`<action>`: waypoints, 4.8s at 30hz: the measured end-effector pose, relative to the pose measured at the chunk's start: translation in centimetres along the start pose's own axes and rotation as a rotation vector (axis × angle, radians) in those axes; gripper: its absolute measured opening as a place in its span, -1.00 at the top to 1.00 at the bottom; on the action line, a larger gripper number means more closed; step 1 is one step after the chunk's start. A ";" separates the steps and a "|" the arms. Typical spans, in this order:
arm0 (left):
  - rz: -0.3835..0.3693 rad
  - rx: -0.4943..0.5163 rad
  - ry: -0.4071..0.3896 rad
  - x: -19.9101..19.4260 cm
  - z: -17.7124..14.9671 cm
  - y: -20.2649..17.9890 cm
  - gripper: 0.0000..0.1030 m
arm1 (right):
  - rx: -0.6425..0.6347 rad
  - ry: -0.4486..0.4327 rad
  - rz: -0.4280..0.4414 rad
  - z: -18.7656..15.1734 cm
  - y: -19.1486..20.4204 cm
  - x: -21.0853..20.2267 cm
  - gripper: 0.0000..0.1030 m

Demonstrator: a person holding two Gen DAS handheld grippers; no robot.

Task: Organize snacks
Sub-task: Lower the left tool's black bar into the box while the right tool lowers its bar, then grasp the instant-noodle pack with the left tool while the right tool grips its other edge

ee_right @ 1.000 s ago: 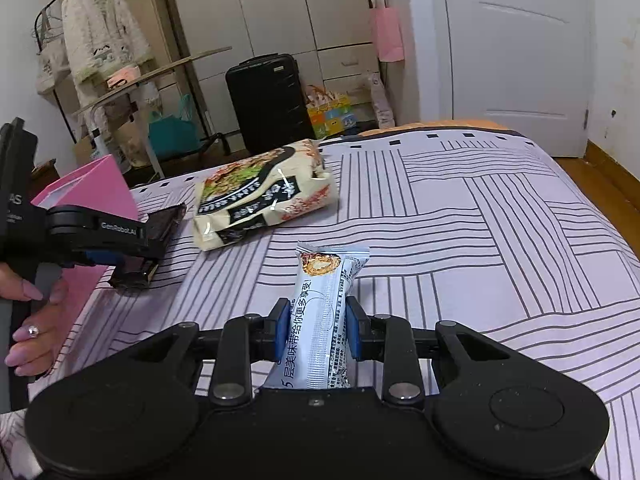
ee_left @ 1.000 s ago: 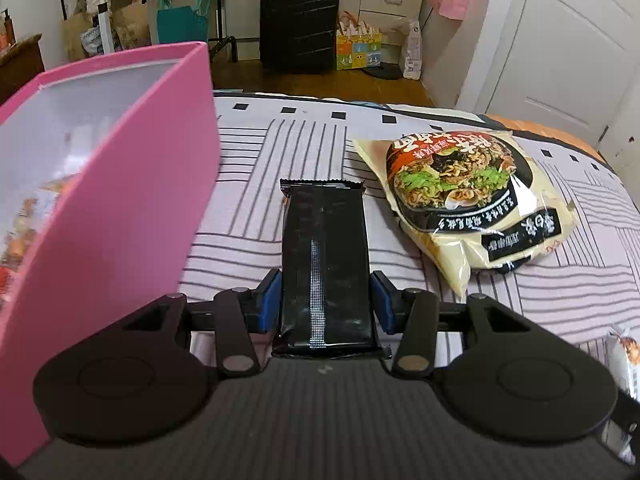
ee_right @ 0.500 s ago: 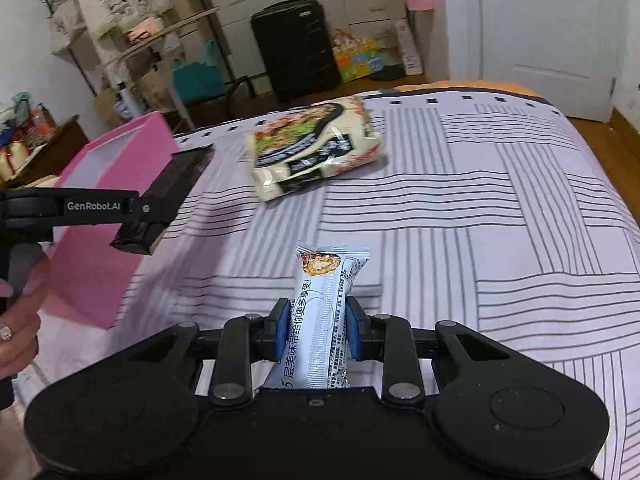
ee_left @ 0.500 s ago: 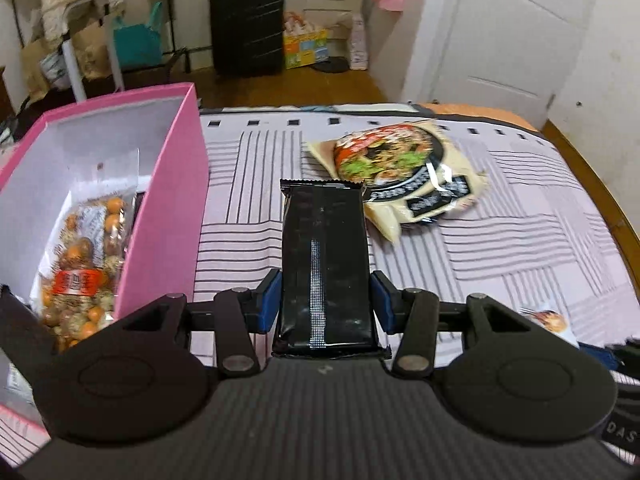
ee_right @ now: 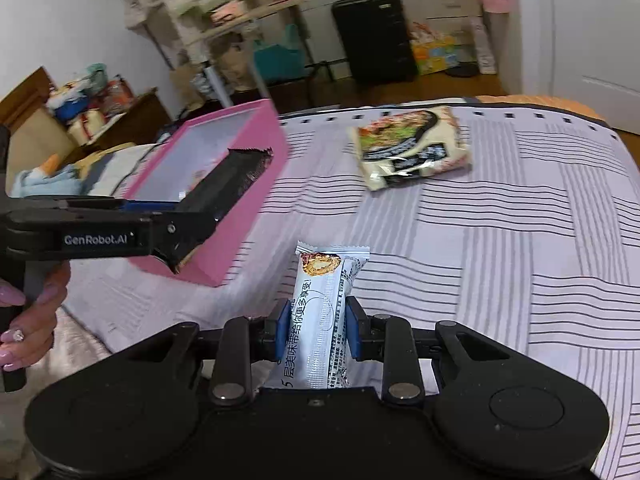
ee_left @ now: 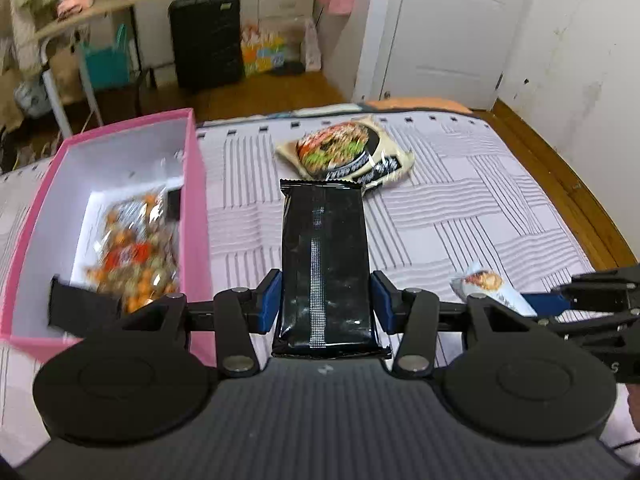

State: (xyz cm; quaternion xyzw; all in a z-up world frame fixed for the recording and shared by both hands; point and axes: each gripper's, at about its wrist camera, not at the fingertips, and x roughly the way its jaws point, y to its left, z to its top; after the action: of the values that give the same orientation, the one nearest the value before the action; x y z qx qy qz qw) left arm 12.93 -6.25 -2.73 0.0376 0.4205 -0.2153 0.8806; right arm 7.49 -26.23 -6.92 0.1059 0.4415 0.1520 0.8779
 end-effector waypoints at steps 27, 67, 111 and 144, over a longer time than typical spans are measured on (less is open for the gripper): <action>0.104 -0.122 -0.118 -11.9 -1.9 11.7 0.10 | -0.254 -0.049 0.106 6.5 14.2 2.5 0.36; 0.148 -0.162 0.025 -2.6 2.0 21.2 0.01 | -0.229 -0.143 -0.043 12.3 15.2 10.7 -0.05; -0.072 -0.349 0.020 18.4 11.7 3.9 -0.20 | -0.113 -0.020 -0.114 16.1 -11.9 14.1 -0.26; -0.108 -0.479 0.079 26.0 9.7 3.8 -0.19 | -0.136 -0.042 -0.049 12.4 -13.1 19.8 -0.93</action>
State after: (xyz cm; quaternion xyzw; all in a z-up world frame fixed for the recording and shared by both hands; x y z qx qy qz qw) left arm 35.92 -14.29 -16.56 -0.1863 0.4949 -0.1548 0.8345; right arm 30.95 -31.91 -18.49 0.0385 0.4142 0.1580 0.8956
